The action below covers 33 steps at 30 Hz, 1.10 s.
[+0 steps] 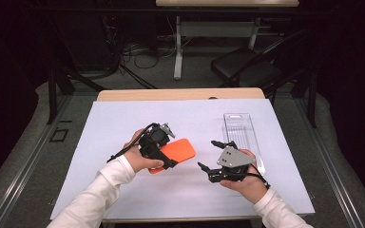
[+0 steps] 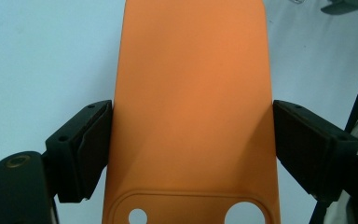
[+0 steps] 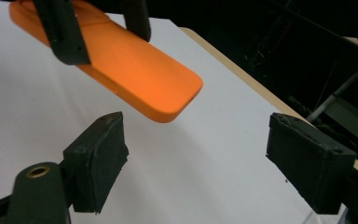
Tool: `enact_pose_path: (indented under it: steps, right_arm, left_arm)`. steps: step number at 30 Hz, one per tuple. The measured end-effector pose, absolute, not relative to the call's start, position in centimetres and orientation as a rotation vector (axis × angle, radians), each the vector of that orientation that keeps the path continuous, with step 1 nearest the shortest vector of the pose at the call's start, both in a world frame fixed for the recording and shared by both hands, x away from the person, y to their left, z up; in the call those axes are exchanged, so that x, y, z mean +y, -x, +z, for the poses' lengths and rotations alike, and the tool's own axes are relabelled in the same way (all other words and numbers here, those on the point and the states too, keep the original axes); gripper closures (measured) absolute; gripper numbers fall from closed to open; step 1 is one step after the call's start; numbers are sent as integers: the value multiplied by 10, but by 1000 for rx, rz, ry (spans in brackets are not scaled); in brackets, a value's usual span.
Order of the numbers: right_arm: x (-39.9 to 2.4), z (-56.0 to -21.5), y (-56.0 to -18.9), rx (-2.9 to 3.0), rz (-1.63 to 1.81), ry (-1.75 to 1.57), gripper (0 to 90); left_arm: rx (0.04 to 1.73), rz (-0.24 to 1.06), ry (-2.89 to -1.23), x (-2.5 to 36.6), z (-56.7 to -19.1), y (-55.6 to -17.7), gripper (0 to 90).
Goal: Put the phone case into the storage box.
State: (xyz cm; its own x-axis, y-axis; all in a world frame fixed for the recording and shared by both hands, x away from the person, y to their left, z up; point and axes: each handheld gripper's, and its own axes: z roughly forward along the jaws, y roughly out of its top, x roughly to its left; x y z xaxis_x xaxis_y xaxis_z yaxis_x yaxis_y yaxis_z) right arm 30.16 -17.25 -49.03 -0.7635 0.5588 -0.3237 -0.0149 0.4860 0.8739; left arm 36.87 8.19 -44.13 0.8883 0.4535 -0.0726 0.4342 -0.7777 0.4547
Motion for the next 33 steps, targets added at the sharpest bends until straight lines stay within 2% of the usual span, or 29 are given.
enact_pose_path:
  steps: [18, 33]
  right_arm:
    - [-155, -485, -295, 2054, 864, -11, 269]
    - [-140, -499, -295, 2025, 688, 155, 332]
  left_arm:
    - [657, 0, -2571, 71, -435, -373, 163]
    - [649, -7, -2577, 65, -437, -374, 164]
